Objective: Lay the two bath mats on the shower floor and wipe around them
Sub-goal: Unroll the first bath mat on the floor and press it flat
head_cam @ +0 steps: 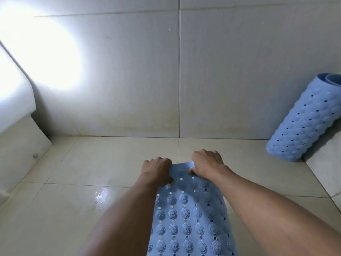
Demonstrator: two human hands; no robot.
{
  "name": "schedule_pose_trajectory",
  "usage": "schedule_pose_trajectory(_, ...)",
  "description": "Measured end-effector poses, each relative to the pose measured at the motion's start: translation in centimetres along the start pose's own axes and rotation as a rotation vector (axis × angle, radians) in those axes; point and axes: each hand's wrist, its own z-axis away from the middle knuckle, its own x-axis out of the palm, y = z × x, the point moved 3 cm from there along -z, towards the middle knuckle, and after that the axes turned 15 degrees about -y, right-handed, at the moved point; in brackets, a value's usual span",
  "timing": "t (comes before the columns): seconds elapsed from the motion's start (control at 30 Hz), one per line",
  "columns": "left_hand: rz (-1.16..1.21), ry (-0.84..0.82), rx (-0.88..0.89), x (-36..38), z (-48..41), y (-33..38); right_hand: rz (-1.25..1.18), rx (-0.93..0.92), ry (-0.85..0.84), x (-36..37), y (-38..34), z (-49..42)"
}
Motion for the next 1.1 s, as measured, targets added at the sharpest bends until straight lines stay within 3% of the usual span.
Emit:
schedule_pose_trajectory(0.13,-0.012,0.003,-0.002,2.1,-3.5,-0.5,-0.129,0.032,0.033,2.9,1.6,-3.2)
schedule_pose_trajectory(0.3,-0.024,-0.009,-0.024,5.2,-7.2,-1.7,-0.625,0.151,-0.006,7.7,5.0,-5.0)
schedule_pose_trajectory(0.43,0.026,-0.071,-0.053,8.2,-8.6,-1.8,-0.892,0.371,-0.302,12.3,7.5,-4.3)
schedule_pose_trajectory(0.5,0.12,-0.086,-0.081,9.6,-8.7,-2.0,-1.034,0.371,-0.435,13.6,7.9,-3.8)
schedule_pose_trajectory(0.7,0.294,-0.053,-0.124,10.6,-7.8,-2.9,-0.963,0.262,-0.693,14.4,7.6,-2.8)
schedule_pose_trajectory(0.8,0.325,-0.109,-0.137,11.1,-6.8,-3.2,-0.97,0.259,-0.621,14.2,7.4,-2.8)
schedule_pose_trajectory(0.97,0.082,-0.183,0.098,13.0,-5.4,-1.5,-1.072,0.404,-0.332,15.6,7.5,-2.2)
schedule_pose_trajectory(1.1,-0.018,-0.302,0.046,15.4,-4.1,-0.2,-0.975,0.564,-0.133,15.2,8.0,-1.1)
